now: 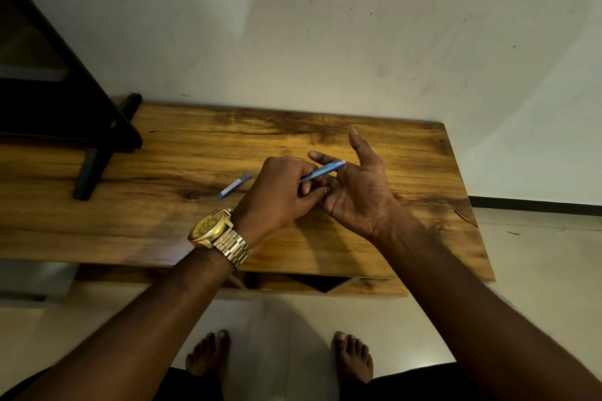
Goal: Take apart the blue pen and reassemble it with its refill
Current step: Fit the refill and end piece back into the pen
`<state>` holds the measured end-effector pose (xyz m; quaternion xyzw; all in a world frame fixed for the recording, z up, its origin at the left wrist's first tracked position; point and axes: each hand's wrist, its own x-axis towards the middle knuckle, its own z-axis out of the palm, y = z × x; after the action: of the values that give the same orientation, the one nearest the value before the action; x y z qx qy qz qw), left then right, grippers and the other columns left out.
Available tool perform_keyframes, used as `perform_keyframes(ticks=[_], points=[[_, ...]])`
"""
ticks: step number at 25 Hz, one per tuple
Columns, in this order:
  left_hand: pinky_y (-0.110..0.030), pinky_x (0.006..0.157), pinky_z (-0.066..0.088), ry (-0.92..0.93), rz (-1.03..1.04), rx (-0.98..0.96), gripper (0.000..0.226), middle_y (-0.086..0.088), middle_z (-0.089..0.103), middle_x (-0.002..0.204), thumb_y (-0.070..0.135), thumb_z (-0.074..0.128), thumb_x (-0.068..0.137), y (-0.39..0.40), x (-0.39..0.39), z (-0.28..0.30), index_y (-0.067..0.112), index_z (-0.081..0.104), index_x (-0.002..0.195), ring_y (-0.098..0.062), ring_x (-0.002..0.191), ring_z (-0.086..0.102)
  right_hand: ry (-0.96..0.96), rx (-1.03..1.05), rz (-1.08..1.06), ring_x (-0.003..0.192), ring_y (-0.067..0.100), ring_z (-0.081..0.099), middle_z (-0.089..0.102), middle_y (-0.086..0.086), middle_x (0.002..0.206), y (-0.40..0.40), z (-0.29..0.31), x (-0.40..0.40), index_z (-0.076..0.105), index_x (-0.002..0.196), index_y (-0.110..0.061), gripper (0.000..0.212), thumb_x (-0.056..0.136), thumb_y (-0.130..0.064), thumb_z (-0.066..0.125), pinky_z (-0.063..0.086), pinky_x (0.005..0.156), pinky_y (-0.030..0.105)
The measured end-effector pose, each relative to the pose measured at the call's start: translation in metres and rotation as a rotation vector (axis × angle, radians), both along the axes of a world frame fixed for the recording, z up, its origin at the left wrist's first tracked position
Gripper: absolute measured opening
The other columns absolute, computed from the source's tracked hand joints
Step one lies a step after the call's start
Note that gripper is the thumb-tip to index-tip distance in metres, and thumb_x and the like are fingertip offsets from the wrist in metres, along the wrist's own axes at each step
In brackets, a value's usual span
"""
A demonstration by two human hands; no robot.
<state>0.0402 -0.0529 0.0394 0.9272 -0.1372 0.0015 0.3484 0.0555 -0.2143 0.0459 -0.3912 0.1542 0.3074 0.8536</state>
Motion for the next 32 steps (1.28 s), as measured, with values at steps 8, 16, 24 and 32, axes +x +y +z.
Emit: perform_keyframes(ticks=[8, 16, 24, 32], points=[[-0.007, 0.05, 0.041, 0.055, 0.251, -0.351, 0.01, 0.02, 0.057, 0.054, 0.033, 0.085, 0.092, 0.012, 0.009, 0.002, 0.023, 0.083, 0.095, 0.005, 0.05, 0.057, -0.326, -0.338, -0.131, 0.091, 0.024, 0.076, 0.08, 0.013, 0.105, -0.018, -0.01, 0.012, 0.074, 0.121, -0.002, 0.036, 0.103, -0.034, 0.068, 0.06, 0.089, 0.041], [-0.01, 0.052, 0.044, 0.102, 0.241, -0.313, 0.014, 0.011, 0.058, 0.061, 0.037, 0.083, 0.093, 0.012, 0.007, 0.002, 0.025, 0.081, 0.098, 0.001, 0.053, 0.054, -0.591, -0.559, -0.088, 0.092, 0.023, 0.073, 0.08, 0.011, 0.101, -0.014, -0.016, 0.006, 0.08, 0.104, -0.005, 0.008, 0.099, -0.01, 0.076, 0.06, 0.088, 0.041], [-0.038, 0.061, 0.048, 0.068, 0.133, -0.366, 0.04, -0.005, 0.076, 0.091, 0.041, 0.041, 0.116, 0.011, 0.003, 0.005, 0.042, 0.076, 0.097, -0.017, 0.067, 0.061, -0.476, -0.308, -0.37, 0.09, 0.021, 0.08, 0.081, 0.011, 0.095, -0.036, -0.003, 0.01, 0.076, 0.106, -0.004, 0.008, 0.102, -0.009, 0.072, 0.065, 0.081, 0.031], [-0.025, 0.079, 0.057, -0.045, 0.118, -0.28, 0.023, 0.006, 0.074, 0.102, 0.034, 0.067, 0.106, 0.011, 0.0, 0.005, 0.026, 0.083, 0.12, -0.007, 0.095, 0.068, -0.493, -0.273, -0.347, 0.092, 0.025, 0.081, 0.082, 0.018, 0.103, -0.036, -0.005, 0.01, 0.075, 0.105, -0.006, 0.007, 0.104, -0.013, 0.072, 0.066, 0.081, 0.034]])
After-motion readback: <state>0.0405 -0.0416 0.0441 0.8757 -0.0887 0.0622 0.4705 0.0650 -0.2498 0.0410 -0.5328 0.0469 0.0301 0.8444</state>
